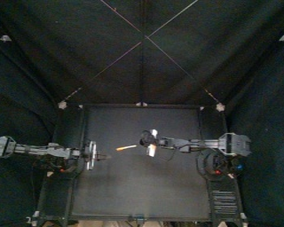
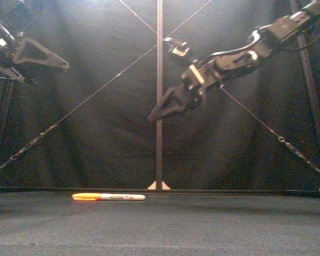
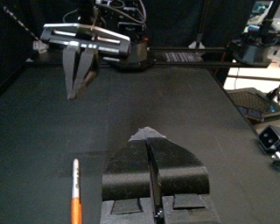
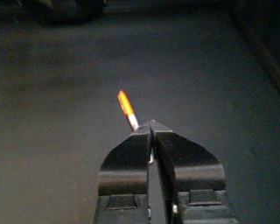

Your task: Uncap the pen

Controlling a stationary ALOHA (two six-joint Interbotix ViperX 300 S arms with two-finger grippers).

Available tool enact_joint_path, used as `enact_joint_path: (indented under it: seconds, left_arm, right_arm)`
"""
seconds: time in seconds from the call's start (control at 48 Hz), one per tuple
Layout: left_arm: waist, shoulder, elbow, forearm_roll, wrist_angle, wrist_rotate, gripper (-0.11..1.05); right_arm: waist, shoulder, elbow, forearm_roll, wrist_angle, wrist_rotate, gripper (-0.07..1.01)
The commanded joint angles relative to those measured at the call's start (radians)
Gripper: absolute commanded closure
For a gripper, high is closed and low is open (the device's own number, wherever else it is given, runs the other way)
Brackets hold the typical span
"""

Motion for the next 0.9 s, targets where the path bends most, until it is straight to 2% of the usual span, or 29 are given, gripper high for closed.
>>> enact_joint_path:
  seconds: [0.021, 0.125, 0.229, 0.25, 0.312, 0.458, 0.562, 0.792, 0.896]
  left_arm:
    - [-0.002, 0.003, -0.011, -0.008, 0.038, -0.0015, 0.78]
    - [0.003, 0.002, -0.008, -0.020, 0.083, -0.0015, 0.70]
    - [0.006, 0.002, -0.005, -0.037, 0.118, -0.0015, 0.62]
    - [0.008, 0.003, -0.005, -0.038, 0.124, 0.0031, 0.60]
    - [0.014, 0.003, -0.005, -0.038, 0.135, 0.0046, 0.55]
    - [0.031, 0.002, -0.005, -0.037, 0.143, 0.0061, 0.43]
    - [0.041, 0.002, -0.005, -0.032, 0.143, 0.0077, 0.33]
    - [0.086, 0.002, -0.005, -0.028, 0.143, 0.0061, 0.13]
    - [0.092, 0.002, -0.005, -0.029, 0.143, 0.0046, 0.08]
  right_arm:
    - [0.000, 0.083, -0.130, 0.003, 0.104, -0.003, 0.44]
    - [0.002, 0.166, -0.230, 0.009, 0.198, -0.003, 0.30]
    - [0.002, 0.218, -0.301, 0.020, 0.265, -0.005, 0.19]
    - [0.002, 0.229, -0.313, 0.021, 0.276, -0.006, 0.17]
    - [0.003, 0.258, -0.348, 0.028, 0.321, -0.006, 0.13]
    - [0.003, 0.304, -0.390, 0.049, 0.393, -0.009, 0.11]
    - [-0.002, 0.330, -0.413, 0.051, 0.410, -0.009, 0.10]
    - [-0.008, 0.365, -0.430, 0.064, 0.456, -0.008, 0.11]
    - [-0.015, 0.376, -0.431, 0.064, 0.468, -0.006, 0.12]
